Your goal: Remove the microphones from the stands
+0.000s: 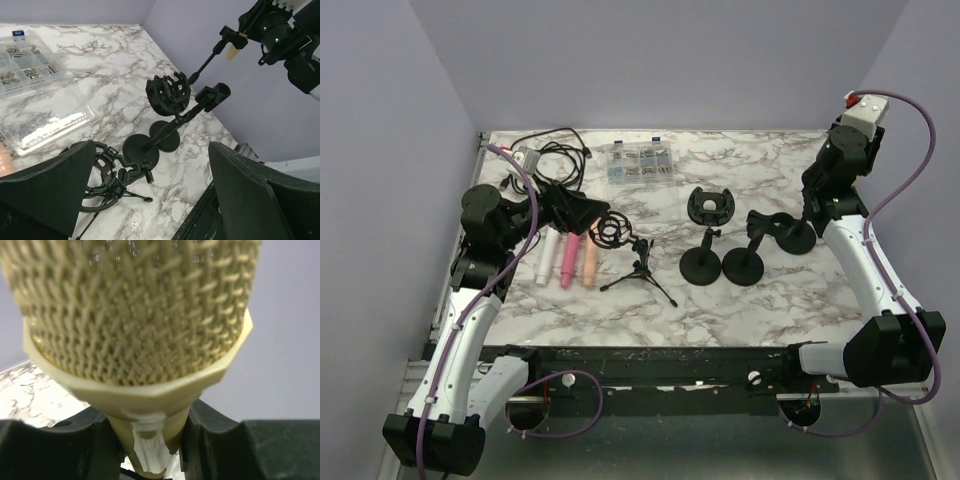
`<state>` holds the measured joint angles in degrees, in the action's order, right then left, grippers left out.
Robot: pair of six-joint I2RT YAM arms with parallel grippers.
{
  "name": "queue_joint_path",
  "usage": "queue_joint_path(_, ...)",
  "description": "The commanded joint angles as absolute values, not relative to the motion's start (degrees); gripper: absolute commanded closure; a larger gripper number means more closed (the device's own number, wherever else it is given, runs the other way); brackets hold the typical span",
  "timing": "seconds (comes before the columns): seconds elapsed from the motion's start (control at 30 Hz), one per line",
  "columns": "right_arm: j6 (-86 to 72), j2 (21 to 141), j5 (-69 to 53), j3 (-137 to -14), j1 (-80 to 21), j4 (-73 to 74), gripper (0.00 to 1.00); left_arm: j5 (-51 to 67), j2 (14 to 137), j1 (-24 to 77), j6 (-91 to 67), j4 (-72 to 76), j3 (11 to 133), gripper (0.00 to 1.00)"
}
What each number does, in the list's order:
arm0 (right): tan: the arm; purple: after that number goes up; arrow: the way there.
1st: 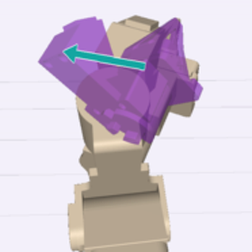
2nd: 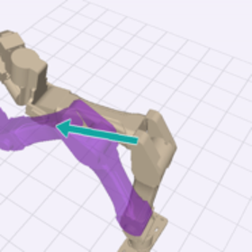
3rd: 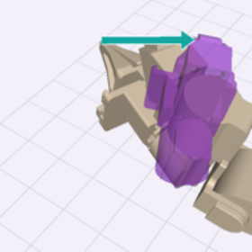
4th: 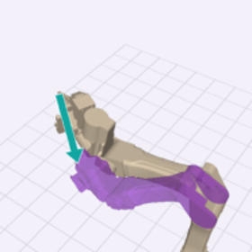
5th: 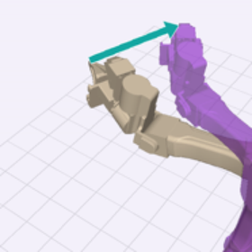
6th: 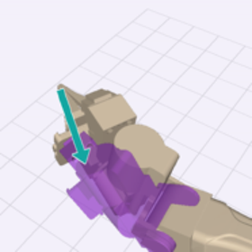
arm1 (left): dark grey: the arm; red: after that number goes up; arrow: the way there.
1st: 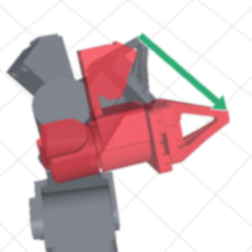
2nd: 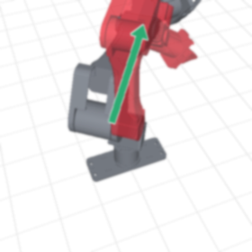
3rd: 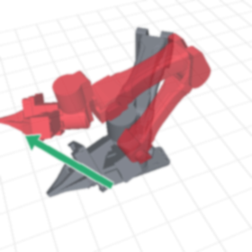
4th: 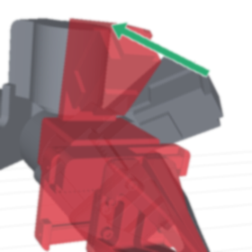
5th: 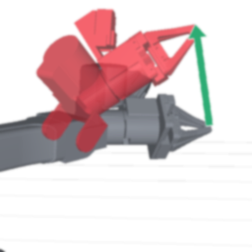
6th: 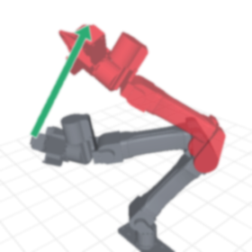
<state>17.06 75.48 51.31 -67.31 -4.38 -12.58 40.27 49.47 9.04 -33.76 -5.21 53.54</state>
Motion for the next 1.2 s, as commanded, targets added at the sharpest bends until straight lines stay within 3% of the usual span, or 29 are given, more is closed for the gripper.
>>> queue_joint_path(0.0,17.9,71.8,47.8,-65.8,-4.2,-12.4,0.93,43.7,50.7,9.9,-37.2,4.0,51.0,0.04)
queue_joint_path(0.03,17.9,70.9,47.9,-65.3,-4.2,-11.8,0.99,44.8,51.2,10.5,-37.6,5.3,50.6,0.07)
queue_joint_path(0.27,10.1,62.0,44.0,-63.1,-4.2,-0.9,0.99,41.5,52.7,23.1,-29.6,0.2,57.1,0.11)
queue_joint_path(0.57,3.7,53.4,36.4,-63.7,-4.2,12.5,0.99,35.4,64.9,40.7,-31.9,14.8,64.3,0.13)
queue_joint_path(0.87,7.6,45.1,30.7,-54.1,-4.2,3.7,0.99,36.3,86.8,50.3,-26.6,12.7,85.6,0.16)
queue_joint_path(1.17,3.3,45.6,30.4,-54.2,-4.2,2.4,0.99,41.1,101.2,51.6,-22.9,12.2,98.8,0.16)
